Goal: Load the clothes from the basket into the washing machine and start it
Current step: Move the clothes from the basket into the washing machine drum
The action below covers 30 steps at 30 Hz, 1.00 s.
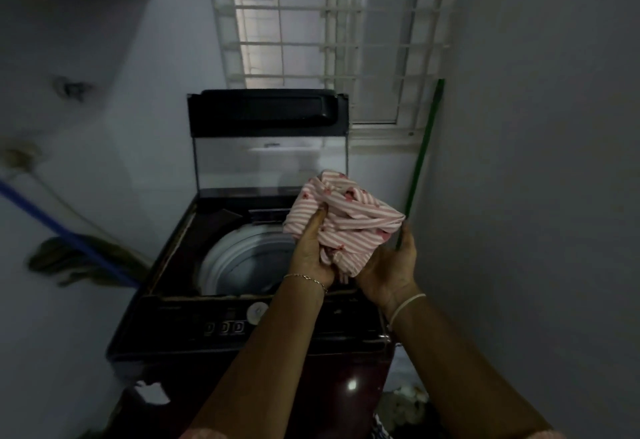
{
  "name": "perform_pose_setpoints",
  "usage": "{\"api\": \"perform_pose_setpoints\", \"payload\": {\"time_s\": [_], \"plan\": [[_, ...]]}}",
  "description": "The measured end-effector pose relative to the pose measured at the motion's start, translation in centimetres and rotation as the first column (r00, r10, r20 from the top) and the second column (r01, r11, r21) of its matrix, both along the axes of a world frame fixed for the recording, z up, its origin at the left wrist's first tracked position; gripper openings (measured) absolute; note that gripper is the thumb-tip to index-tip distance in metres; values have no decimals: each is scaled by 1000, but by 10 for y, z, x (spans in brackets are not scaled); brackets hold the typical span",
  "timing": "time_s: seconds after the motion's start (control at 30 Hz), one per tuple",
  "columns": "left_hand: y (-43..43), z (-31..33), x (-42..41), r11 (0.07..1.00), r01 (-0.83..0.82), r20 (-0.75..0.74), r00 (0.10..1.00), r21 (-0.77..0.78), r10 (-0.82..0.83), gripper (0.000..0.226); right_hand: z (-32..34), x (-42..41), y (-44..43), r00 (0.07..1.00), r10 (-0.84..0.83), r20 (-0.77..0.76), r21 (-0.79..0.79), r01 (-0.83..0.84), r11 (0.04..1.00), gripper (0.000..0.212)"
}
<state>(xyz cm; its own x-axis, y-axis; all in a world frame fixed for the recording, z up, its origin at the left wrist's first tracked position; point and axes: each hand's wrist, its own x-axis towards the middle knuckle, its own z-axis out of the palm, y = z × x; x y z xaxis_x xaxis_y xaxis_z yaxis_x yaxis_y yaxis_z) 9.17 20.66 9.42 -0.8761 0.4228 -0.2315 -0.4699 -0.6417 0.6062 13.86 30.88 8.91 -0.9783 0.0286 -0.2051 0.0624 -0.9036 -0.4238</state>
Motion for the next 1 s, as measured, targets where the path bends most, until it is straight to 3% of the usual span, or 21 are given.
{"api": "perform_pose_setpoints", "payload": {"time_s": [0.1, 0.23, 0.47, 0.63, 0.77, 0.87, 1.0], "plan": [[-32, -3, -28, 998, -22, 7, 1000, -62, 22, 56, 4, -31, -28, 999, -18, -33, 10, 19, 1000, 73], [-68, -4, -72, 1000, -23, -12, 1000, 6, 23, 41, 7, -77, -59, 997, 21, -76, 18, -20, 1000, 60], [-105, -26, -156, 988, -65, -8, 998, -137, 64, 48, -18, -162, -97, 995, 84, -60, 69, -80, 994, 69], [-127, -59, -195, 972, -14, 47, 999, -235, 26, 27, -54, -203, -108, 996, 85, 30, 169, -89, 982, 63], [-143, -85, -212, 940, 91, 122, 991, -329, -53, 21, -74, -222, -104, 968, 145, 204, 280, -200, 939, 58], [-151, -103, -223, 926, 140, 151, 984, -352, -92, 21, -94, -231, -100, 936, 199, 289, 264, -278, 924, 57], [-159, -126, -232, 865, 255, 188, 964, -432, -190, 24, -125, -239, -101, 908, 241, 342, 193, -319, 928, 72]]}}
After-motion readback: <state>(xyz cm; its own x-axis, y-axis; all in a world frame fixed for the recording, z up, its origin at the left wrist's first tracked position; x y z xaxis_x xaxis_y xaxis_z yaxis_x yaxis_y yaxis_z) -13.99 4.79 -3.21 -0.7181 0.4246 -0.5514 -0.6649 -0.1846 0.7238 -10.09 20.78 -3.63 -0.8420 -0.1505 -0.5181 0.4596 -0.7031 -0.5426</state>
